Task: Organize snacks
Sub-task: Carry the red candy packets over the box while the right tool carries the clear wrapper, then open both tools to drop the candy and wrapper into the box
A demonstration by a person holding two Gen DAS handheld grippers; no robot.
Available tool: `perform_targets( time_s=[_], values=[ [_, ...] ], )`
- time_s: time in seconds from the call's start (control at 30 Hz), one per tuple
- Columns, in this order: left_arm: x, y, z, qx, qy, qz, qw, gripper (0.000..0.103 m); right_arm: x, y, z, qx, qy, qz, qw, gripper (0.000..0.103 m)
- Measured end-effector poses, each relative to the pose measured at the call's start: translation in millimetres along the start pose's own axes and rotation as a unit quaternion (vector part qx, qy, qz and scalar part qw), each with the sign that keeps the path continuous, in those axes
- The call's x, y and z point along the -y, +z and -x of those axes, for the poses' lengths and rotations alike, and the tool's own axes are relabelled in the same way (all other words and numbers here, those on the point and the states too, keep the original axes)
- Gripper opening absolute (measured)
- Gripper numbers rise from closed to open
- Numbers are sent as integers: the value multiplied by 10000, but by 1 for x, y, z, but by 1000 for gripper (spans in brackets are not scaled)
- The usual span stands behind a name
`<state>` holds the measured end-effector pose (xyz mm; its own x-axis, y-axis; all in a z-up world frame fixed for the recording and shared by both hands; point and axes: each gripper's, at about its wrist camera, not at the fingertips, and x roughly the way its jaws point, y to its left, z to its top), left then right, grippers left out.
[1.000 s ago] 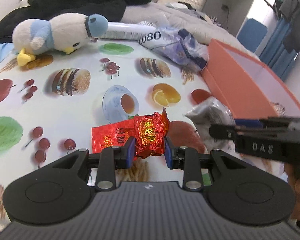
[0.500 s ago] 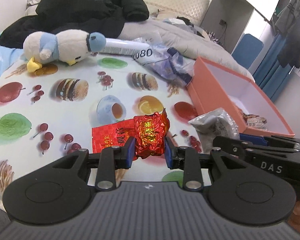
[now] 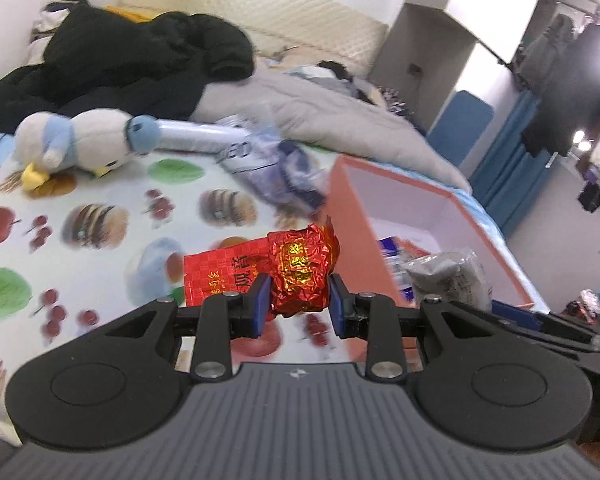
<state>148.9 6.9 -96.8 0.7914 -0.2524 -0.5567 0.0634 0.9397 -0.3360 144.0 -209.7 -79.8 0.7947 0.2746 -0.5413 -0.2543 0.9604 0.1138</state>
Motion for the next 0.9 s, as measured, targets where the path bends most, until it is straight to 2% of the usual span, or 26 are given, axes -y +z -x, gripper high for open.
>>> perform_targets(
  time_s=[0.23,0.4,0.77,0.9],
  values=[
    [43,7,4,53,-418,-276,9987,35,28,0,29,214,-300,-216,9991,46],
    [73,13,-12,-42,-661,-479,9967,35,56,0,43,303,-532,-434,9972,46],
    [133,49,-82,-191,-1007,-900,9906,35,114,19,13,332,-1009,-638,9923,46],
    [154,57,-123,-502,-1036,-1081,9874,35,136,29,-2,387,-1256,-673,9890,46]
  ],
)
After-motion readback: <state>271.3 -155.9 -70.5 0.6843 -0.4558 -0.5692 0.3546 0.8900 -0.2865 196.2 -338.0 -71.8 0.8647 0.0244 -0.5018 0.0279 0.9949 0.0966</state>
